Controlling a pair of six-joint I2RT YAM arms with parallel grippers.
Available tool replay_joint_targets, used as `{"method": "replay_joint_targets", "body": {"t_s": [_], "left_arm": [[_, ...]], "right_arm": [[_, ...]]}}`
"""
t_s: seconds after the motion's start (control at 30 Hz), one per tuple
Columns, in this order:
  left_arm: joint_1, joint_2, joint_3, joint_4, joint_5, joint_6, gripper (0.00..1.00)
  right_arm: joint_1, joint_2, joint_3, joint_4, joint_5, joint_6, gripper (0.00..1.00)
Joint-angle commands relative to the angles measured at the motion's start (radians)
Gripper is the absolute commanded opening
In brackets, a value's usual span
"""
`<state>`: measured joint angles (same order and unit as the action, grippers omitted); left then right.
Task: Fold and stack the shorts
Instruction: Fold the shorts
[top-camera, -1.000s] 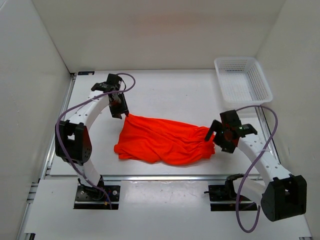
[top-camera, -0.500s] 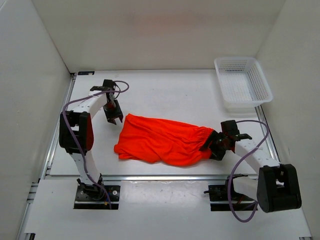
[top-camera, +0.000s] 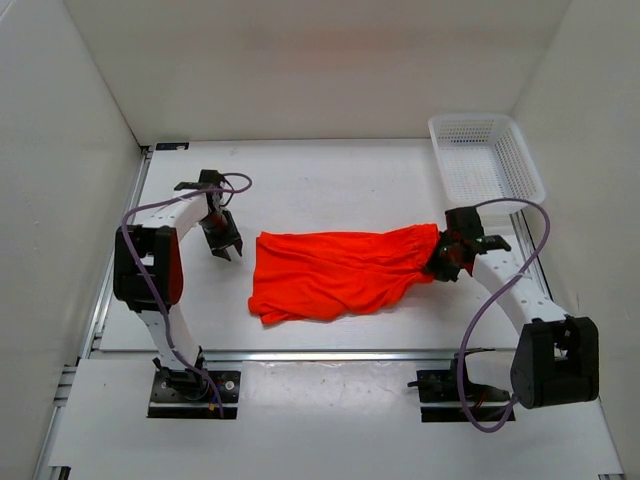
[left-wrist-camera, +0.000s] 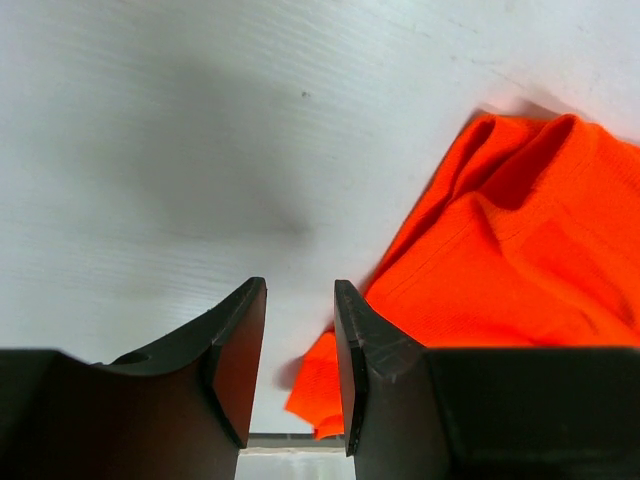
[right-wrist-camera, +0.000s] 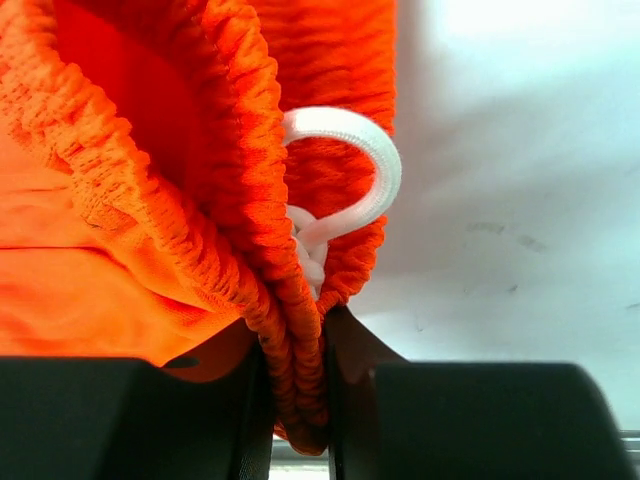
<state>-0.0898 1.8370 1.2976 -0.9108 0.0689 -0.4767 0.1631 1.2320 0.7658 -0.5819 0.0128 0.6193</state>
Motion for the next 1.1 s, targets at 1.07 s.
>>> {"method": "replay_joint_targets", "body": {"t_s": [1.07], "left_arm": [[0.042,-0.254,-0.032,-0.102,-0.046,-0.048,0.45]], "right_arm": [[0.972,0.854,1.285,-0.694,0.668,-0.171,0.08]]}}
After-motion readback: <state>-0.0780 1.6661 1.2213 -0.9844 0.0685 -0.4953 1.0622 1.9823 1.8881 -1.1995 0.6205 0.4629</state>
